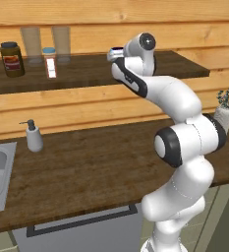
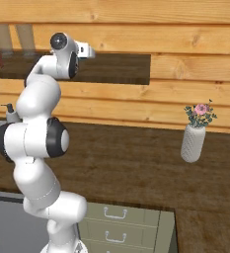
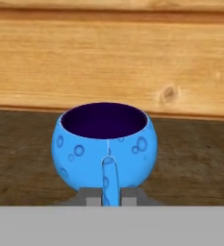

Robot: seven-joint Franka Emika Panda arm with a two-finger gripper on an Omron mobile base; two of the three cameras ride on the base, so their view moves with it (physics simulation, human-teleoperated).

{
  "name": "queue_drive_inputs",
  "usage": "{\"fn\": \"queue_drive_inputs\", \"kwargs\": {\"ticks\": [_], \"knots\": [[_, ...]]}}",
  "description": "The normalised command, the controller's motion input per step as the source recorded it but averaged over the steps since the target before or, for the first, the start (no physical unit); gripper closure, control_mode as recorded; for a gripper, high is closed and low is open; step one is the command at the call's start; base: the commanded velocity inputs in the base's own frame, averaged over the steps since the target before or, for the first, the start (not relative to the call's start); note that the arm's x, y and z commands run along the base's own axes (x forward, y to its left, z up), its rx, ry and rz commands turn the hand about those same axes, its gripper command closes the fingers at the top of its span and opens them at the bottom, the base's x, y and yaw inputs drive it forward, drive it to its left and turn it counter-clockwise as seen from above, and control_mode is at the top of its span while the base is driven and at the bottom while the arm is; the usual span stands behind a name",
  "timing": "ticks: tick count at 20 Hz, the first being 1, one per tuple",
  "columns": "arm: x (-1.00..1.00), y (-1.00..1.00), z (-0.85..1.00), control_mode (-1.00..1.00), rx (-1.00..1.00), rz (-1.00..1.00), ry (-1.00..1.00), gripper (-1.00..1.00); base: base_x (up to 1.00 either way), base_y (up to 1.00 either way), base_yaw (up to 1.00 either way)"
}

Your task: Gather all objects into one cabinet and sort the glasses and bowls to opposite sides.

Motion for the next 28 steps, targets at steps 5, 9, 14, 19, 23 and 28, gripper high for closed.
{"fn": "queue_drive_inputs", "kwargs": {"ticks": [5, 9, 14, 19, 23, 28], "knots": [[0.0, 0.03, 0.02, -1.0, 0.0, 0.01, 0.11, 1.0, 0.0, 0.0, 0.0], [-0.08, 0.18, -0.12, -1.0, -0.01, 0.01, 0.07, 1.0, 0.0, 0.0, 0.0], [-0.42, 0.0, 0.3, -1.0, 0.08, 0.04, 0.03, 1.0, 0.0, 0.0, 0.0], [-0.57, 0.0, 0.14, -1.0, 0.02, 0.04, 0.03, 1.0, 0.0, 0.0, 0.0], [-0.85, 0.0, 0.0, -1.0, 0.0, 0.05, 0.0, 1.0, 0.0, 0.0, 0.0], [-0.98, 0.0, 0.04, -1.0, 0.01, 0.05, -0.02, 1.0, 0.0, 0.0, 0.0]]}}
